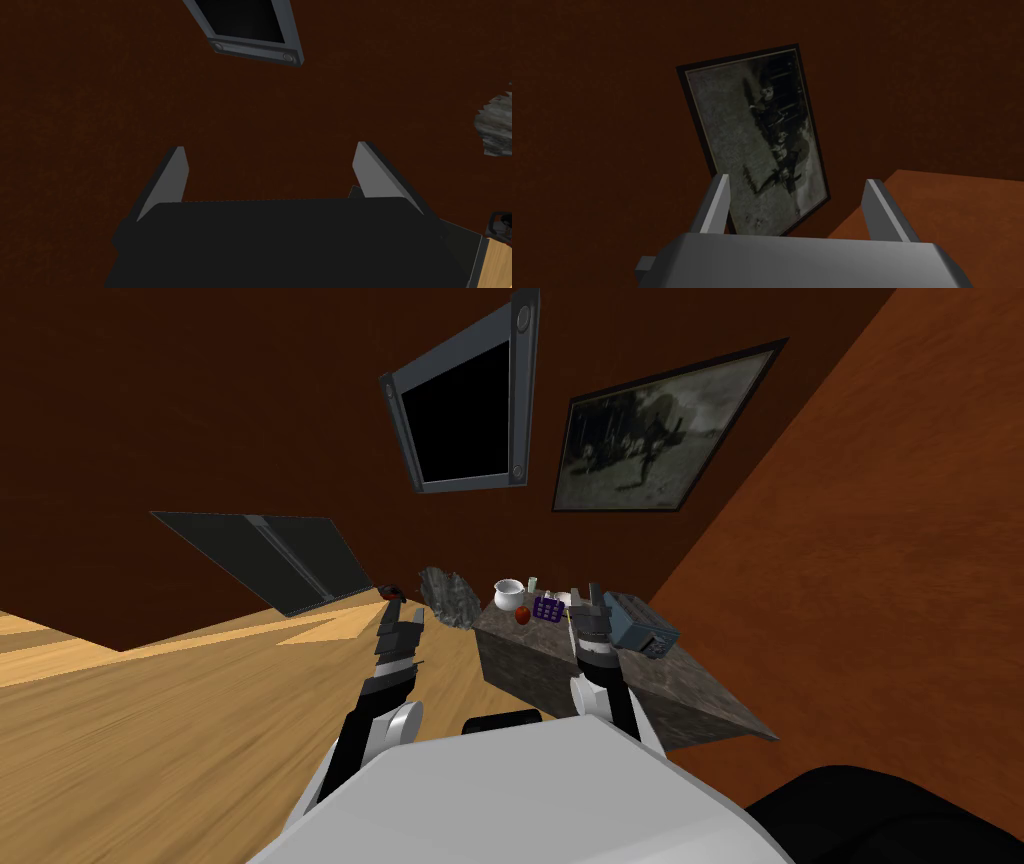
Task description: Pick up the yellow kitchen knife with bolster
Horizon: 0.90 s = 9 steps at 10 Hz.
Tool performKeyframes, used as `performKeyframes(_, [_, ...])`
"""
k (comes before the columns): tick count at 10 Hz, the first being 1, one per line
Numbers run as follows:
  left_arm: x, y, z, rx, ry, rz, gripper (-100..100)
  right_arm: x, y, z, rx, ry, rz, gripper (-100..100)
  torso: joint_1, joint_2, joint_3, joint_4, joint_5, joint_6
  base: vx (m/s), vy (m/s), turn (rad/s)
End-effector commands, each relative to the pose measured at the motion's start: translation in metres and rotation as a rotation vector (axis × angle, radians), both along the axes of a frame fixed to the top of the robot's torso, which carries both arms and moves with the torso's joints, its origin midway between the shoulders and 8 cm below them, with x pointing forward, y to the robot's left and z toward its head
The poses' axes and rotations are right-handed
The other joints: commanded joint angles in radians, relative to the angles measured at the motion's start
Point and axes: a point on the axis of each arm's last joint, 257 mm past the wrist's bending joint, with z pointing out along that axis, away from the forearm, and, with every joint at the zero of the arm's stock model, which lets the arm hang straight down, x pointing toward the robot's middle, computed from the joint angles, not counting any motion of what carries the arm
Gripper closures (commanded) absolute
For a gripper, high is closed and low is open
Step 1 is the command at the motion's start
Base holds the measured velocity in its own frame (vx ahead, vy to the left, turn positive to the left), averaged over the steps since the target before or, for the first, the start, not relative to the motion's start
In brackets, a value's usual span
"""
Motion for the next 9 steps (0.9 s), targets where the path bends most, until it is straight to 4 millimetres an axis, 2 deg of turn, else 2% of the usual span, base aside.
performKeyframes(1, [0.0,0.0,0.0,0.0,0.0,0.0,0,0.005,0.001,-0.006,-0.029,0.026,0.015,-100,0.0,0.0,0.0,0.0,0.0,0.0,-0.002,0.009,0.013])
performKeyframes(5, [0.0,0.0,0.0,0.0,0.0,0.0,0,0.031,-0.014,-0.041,-0.09,0.168,0.045,-100,0.002,0.0,0.0,0.0,0.0,0.0,-0.004,0.036,0.038])
performKeyframes(6, [0.0,0.0,0.0,0.0,0.0,0.0,0,0.032,-0.013,-0.042,-0.095,0.174,0.047,-100,0.002,0.0,0.0,0.0,0.0,0.0,0.003,0.032,0.016])
performKeyframes(7, [0.0,0.0,0.0,0.0,0.0,0.0,0,0.041,-0.023,-0.056,-0.103,0.228,0.048,-100,0.002,0.0,0.0,0.0,0.0,0.0,-0.001,0.037,0.05])
performKeyframes(8, [0.0,0.0,0.0,0.0,0.0,0.0,0,0.041,-0.023,-0.056,-0.103,0.228,0.048,-100,0.002,0.0,0.0,0.0,0.0,0.0,-0.002,0.028,0.017])
performKeyframes(9, [0.0,0.0,0.0,0.0,0.0,0.0,0,0.051,-0.035,-0.071,-0.107,0.288,0.045,-100,0.002,0.0,0.0,0.0,0.0,0.0,-0.001,0.029,0.053])
